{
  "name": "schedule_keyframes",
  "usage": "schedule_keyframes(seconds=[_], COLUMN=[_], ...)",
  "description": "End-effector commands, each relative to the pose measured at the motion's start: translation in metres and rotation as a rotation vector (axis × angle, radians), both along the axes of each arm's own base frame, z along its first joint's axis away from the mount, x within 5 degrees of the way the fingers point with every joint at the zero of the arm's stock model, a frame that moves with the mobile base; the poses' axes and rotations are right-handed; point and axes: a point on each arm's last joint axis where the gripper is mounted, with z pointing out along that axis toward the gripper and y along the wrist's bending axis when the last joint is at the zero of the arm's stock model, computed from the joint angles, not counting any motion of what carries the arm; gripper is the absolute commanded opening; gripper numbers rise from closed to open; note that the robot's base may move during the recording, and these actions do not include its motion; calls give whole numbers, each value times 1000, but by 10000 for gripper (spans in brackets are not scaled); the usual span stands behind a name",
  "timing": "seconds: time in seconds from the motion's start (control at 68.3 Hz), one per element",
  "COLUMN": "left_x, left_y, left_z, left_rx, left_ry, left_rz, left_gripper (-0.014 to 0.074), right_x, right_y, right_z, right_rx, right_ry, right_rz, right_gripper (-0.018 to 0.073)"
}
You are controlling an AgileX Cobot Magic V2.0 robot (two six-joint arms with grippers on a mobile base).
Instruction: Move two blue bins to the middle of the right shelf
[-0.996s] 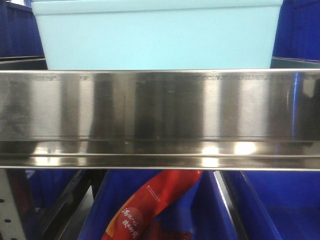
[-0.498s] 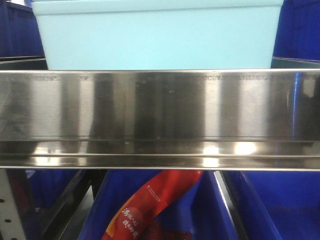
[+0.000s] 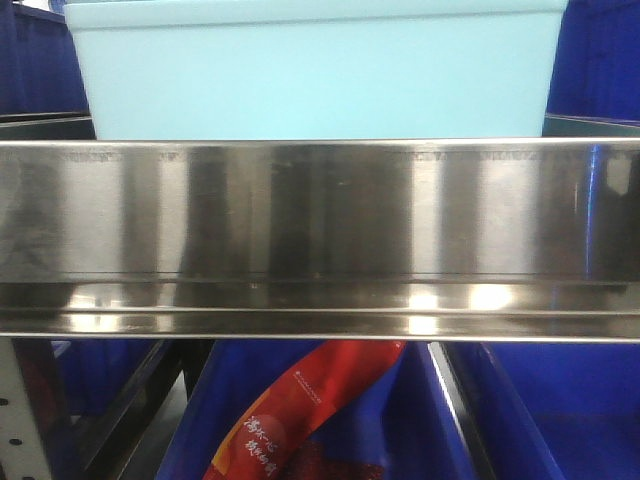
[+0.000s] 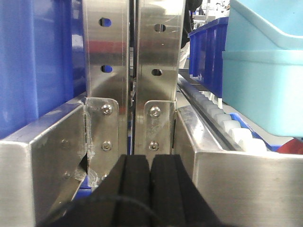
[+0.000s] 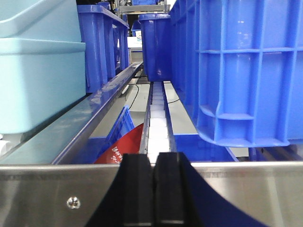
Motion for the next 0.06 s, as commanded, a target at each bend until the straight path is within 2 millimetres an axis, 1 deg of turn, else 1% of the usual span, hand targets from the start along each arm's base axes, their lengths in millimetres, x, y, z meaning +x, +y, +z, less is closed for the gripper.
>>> schedule_keyframes(seconds=[0.0, 0.044], left_x=[-1, -1], left_y=[0, 0], left_z=[3, 3], left_rx=[-7, -7], left_ry=[-23, -23], left_rz=[3, 3], left_gripper=[-111, -111], right_x=[0, 0], right_y=[-1, -1], right_z=[2, 2], right_rx=[-2, -2], right_ry=[-24, -24], right_rz=[-8, -8], right_gripper=[-162, -162])
